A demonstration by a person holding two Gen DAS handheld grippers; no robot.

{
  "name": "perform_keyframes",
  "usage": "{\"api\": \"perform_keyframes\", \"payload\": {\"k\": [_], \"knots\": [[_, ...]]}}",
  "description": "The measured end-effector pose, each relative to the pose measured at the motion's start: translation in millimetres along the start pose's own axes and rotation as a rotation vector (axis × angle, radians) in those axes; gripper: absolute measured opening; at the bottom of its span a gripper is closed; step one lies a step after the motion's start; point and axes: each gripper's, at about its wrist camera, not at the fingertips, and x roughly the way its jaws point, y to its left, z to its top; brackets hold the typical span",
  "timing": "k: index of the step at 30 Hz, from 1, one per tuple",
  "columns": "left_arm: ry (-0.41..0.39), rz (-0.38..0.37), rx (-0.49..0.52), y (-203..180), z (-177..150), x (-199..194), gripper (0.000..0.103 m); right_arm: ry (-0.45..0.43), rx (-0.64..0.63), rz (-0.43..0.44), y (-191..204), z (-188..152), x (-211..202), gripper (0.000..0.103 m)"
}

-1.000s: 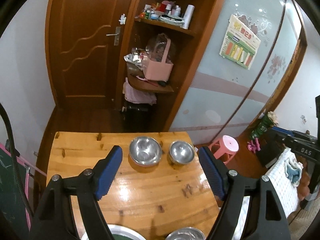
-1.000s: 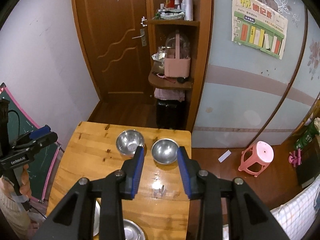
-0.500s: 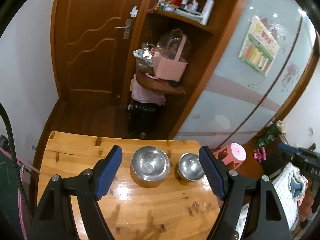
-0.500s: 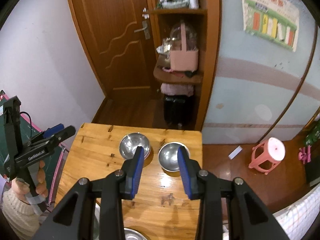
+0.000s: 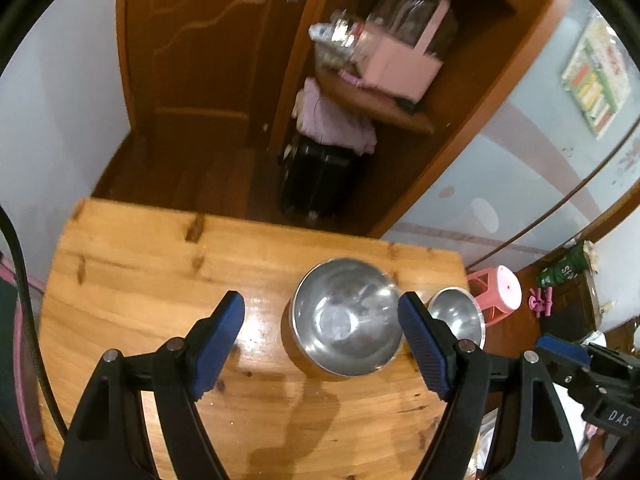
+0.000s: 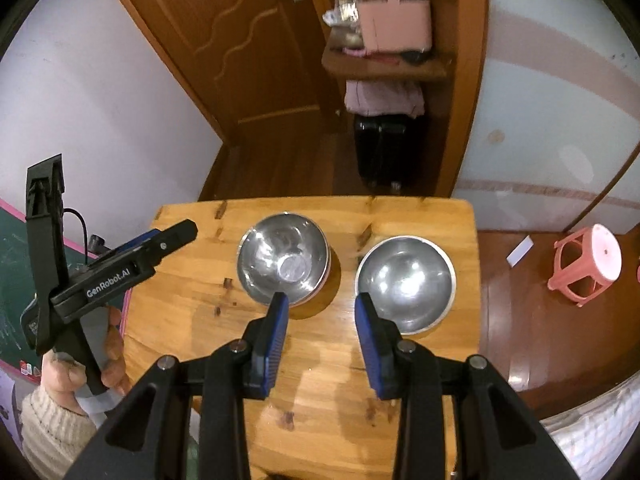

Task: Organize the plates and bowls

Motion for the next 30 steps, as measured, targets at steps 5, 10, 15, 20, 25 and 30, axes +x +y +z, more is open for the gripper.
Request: {"api": "perform_keyframes", "payload": {"k": [5, 10, 15, 20, 25, 30], "knots": [[0.074, -0.004, -0.037, 15, -6, 42, 0.078, 0.057, 0.047, 0.021, -6, 8, 44, 0.034], [0.111, -0.003, -0.037, 23, -7, 72, 0.078, 0.105, 0.091, 0.067, -9, 12, 79, 0.034], [0.143, -0.008, -0.043, 29, -8, 94, 0.078, 0.133, 0.093, 0.063, -6, 13, 107, 0.034], [0.171, -0.008, -0.037, 33, -10, 110, 0.076, 0.143, 0.098, 0.063, -3, 16, 125, 0.034], [0.189, -0.017, -0.019, 34, -10, 118, 0.074, 0.155, 0.105, 0.028, -4, 19, 139, 0.034], [0.229, -0.036, -0.015, 34, -9, 131, 0.058, 0.176, 0.119, 0.011, -9, 22, 155, 0.026]]}}
